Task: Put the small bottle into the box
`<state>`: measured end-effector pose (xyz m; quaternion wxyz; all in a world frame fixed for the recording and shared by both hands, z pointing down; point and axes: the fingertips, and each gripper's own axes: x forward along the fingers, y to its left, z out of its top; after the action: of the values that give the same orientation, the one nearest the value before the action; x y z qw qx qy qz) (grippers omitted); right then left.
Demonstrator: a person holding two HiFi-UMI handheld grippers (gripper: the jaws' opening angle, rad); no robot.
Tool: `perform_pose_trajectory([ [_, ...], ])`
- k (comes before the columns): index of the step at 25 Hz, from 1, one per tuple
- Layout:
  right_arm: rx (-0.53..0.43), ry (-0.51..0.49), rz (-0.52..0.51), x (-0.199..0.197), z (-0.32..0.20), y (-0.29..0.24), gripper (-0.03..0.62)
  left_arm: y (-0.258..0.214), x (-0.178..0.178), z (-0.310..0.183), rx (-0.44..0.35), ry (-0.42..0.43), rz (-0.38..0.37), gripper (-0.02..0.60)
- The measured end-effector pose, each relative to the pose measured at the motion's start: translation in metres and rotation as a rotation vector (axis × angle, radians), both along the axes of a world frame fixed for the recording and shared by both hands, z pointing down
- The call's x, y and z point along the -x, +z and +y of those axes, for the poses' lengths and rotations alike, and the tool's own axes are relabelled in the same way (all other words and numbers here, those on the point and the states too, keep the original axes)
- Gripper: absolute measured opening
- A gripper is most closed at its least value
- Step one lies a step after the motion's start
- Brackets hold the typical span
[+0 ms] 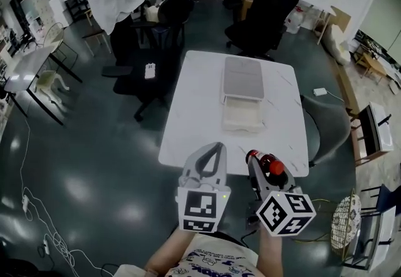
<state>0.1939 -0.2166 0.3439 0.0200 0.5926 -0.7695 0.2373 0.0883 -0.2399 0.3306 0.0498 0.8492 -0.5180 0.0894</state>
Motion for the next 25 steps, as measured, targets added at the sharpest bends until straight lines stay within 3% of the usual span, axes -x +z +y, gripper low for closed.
perform_pose_trajectory([
  [14, 0.026, 0.062, 0.005, 0.003, -0.111, 0.004, 0.225, 0.001, 0.01, -0.113, 0.015, 0.042, 0.005, 0.02],
  [25, 0.08, 0.095, 0.012, 0.015, -0.151, 0.026, 0.225, 0.021, 0.01, -0.151, 0.06, 0.106, 0.012, 0.02],
])
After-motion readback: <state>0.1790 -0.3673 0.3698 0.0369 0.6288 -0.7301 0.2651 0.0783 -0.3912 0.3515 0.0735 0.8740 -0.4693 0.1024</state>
